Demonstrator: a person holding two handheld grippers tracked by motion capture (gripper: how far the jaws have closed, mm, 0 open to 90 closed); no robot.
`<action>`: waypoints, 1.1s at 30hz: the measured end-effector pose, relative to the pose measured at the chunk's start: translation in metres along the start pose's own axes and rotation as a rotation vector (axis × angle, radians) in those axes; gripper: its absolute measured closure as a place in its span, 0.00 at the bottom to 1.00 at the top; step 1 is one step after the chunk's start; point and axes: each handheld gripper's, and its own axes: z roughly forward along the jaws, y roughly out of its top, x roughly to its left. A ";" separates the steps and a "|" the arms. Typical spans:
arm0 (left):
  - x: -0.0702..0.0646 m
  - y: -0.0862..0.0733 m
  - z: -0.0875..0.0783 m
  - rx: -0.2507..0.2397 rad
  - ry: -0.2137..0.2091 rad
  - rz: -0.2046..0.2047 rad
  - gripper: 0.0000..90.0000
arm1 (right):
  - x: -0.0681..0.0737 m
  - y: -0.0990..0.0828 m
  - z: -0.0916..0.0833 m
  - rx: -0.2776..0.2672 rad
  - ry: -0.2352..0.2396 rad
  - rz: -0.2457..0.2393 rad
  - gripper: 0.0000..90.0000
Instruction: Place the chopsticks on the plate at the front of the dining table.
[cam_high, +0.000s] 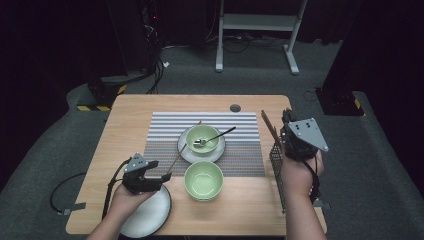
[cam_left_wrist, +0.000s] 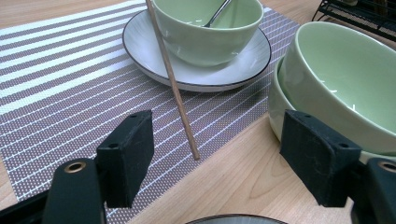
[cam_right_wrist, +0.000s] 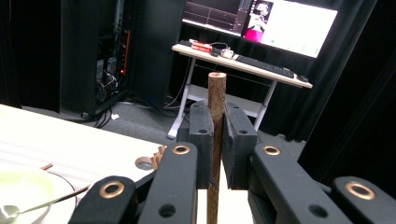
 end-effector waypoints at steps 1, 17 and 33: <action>0.000 0.000 0.000 -0.001 0.000 0.001 0.29 | 0.000 0.000 0.000 -0.001 -0.001 0.000 0.93; 0.001 -0.003 -0.002 -0.008 -0.005 -0.002 0.29 | 0.003 0.014 -0.007 -0.031 -0.014 -0.003 0.93; 0.001 -0.001 -0.006 -0.016 -0.006 -0.005 0.29 | 0.009 0.038 -0.017 -0.085 -0.009 -0.014 0.93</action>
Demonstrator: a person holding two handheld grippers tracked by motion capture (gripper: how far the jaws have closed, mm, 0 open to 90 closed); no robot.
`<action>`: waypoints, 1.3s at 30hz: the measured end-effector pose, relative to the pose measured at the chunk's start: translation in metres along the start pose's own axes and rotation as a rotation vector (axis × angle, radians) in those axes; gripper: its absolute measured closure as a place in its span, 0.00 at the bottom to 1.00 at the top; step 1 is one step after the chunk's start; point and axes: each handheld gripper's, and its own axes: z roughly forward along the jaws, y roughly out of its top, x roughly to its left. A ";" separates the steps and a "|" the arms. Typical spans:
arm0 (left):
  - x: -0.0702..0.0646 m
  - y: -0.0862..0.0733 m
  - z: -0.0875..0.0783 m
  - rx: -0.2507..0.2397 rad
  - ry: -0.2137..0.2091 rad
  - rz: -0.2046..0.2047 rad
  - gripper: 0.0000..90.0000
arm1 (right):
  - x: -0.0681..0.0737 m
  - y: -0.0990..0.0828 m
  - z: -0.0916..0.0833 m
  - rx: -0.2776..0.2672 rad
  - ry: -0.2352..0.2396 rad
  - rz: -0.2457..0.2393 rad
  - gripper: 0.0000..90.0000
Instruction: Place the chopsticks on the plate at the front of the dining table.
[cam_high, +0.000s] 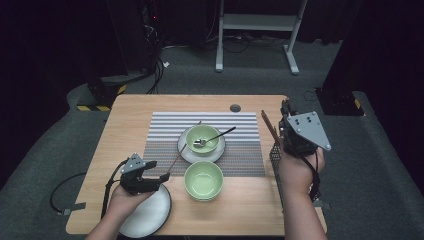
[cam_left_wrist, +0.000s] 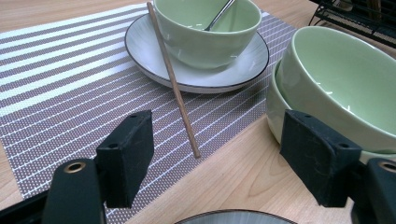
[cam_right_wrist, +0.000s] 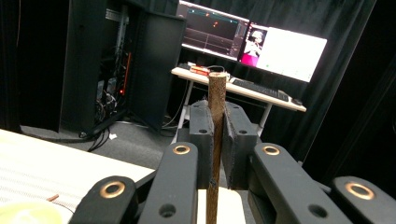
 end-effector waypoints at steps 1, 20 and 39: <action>0.000 0.000 0.000 0.000 0.000 0.000 0.29 | 0.001 0.001 -0.001 -0.003 0.000 -0.003 0.93; -0.001 0.001 0.000 0.003 -0.006 -0.005 0.29 | 0.012 0.021 -0.011 -0.059 0.017 -0.025 0.93; 0.001 -0.003 -0.003 -0.008 -0.014 -0.015 0.29 | 0.037 0.028 -0.013 -0.098 0.104 0.011 0.93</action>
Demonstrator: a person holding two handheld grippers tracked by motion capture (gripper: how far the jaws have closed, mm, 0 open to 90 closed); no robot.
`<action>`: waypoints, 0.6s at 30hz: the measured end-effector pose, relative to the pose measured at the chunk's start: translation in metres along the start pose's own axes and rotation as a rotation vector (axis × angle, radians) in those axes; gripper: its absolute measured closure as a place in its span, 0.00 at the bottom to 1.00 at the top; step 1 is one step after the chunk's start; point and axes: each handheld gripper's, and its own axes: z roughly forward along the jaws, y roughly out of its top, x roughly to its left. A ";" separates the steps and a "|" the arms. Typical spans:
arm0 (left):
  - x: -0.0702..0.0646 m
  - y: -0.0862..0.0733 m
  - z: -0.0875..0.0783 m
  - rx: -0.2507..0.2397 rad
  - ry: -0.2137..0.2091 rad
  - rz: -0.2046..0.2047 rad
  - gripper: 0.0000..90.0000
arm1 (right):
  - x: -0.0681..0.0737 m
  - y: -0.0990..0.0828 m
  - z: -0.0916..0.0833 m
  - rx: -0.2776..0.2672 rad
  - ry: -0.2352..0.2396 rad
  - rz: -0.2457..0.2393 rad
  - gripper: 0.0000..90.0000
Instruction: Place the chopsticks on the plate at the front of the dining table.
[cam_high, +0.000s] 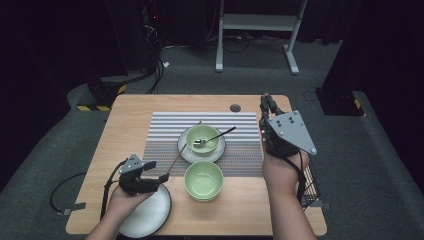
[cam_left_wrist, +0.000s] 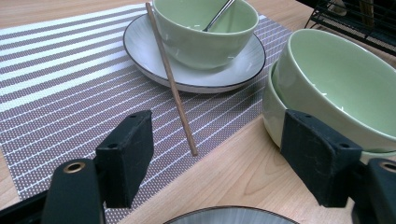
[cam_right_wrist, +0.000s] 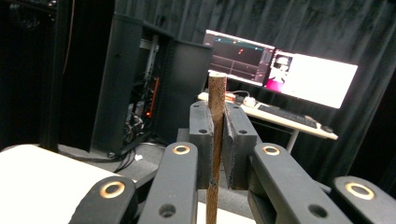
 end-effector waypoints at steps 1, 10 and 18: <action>0.000 0.000 0.000 -0.002 -0.001 0.000 0.29 | 0.002 -0.001 0.001 0.004 0.004 0.000 0.93; -0.001 -0.001 -0.003 -0.022 -0.010 0.008 0.29 | 0.011 -0.012 0.002 0.013 0.044 0.040 0.93; -0.002 -0.002 -0.004 -0.039 -0.017 0.007 0.28 | 0.020 -0.017 -0.002 0.003 0.079 0.069 0.93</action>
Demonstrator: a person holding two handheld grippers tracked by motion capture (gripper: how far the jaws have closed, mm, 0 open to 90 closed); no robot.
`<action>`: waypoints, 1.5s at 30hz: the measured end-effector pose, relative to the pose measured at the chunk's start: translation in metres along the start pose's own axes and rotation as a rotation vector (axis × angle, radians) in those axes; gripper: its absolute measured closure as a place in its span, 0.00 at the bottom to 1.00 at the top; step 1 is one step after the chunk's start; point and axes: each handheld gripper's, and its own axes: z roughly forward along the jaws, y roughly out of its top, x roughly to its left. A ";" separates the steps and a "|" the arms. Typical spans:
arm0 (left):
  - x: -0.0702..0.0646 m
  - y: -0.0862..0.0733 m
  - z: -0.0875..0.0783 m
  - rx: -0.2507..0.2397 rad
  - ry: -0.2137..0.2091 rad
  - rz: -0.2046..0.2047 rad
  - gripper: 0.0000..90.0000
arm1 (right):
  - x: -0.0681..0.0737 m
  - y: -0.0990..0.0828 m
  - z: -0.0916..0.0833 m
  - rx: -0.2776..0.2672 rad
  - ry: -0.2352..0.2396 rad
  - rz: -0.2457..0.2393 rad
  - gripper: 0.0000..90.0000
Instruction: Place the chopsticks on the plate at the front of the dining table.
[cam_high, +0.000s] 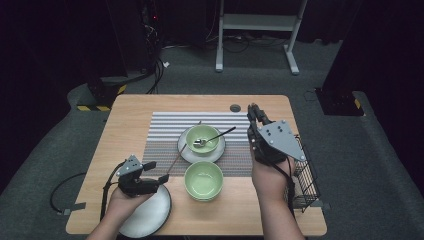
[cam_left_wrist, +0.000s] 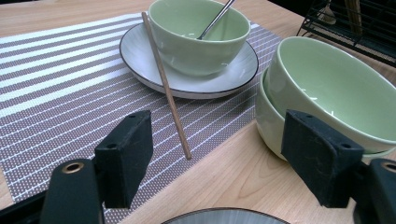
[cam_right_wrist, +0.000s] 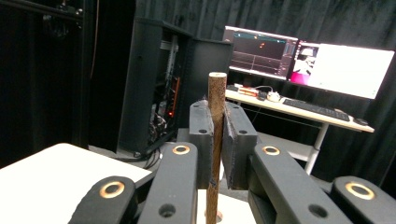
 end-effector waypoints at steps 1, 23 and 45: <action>0.000 0.000 0.000 -0.001 -0.001 -0.002 0.28 | 0.001 -0.001 0.000 -0.003 0.006 0.004 0.93; -0.011 0.007 0.004 -0.030 -0.029 0.029 0.28 | 0.032 -0.010 -0.006 -0.033 0.118 0.051 0.93; -0.022 0.013 0.012 -0.043 -0.054 0.037 0.29 | 0.054 -0.005 -0.015 -0.068 0.203 0.071 0.93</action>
